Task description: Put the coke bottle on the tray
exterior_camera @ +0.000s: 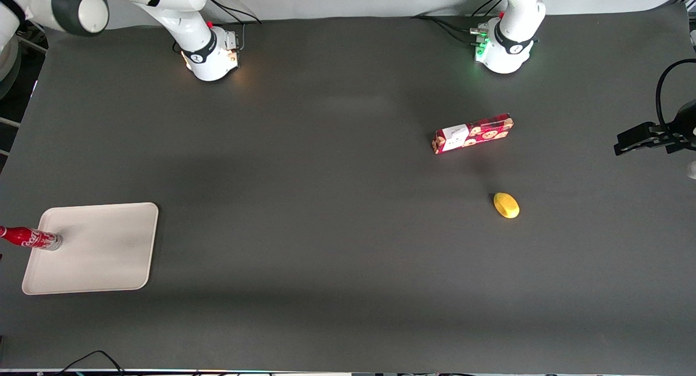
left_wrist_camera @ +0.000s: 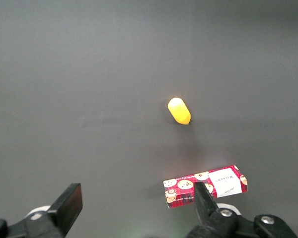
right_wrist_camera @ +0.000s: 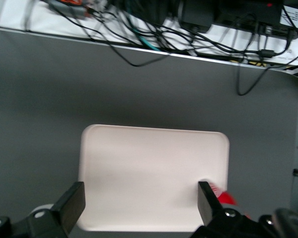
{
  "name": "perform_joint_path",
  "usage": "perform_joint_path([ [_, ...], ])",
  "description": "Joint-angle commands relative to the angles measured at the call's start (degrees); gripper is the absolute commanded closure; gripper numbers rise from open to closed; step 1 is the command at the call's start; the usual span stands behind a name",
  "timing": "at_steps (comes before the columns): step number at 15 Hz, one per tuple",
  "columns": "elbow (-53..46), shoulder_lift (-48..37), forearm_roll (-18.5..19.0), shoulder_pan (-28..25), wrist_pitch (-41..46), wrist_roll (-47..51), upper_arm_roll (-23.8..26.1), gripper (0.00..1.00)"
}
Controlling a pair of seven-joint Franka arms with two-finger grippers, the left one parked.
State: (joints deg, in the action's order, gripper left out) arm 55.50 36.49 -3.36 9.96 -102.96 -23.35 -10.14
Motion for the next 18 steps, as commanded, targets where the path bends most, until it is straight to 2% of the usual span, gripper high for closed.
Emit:
perform_joint_path([
  [1, 2.8, -7.0, 2.2, -8.0, 9.2, 11.2, 0.0, 0.0],
  [4, 2.9, -11.2, 1.6, -13.2, 17.7, 20.4, 0.3, 0.0],
  [7, 6.4, -14.1, 0.8, -14.2, 21.1, 24.3, 2.8, 0.0],
  [10, 25.2, -24.9, 0.6, -16.7, 11.7, 26.6, 3.2, 0.0],
  [12, 34.2, -30.0, 0.6, -16.9, 6.4, 27.0, 3.2, 0.0],
  [18, 46.6, -37.4, 0.6, -16.8, 0.0, 26.9, 3.1, 0.0],
])
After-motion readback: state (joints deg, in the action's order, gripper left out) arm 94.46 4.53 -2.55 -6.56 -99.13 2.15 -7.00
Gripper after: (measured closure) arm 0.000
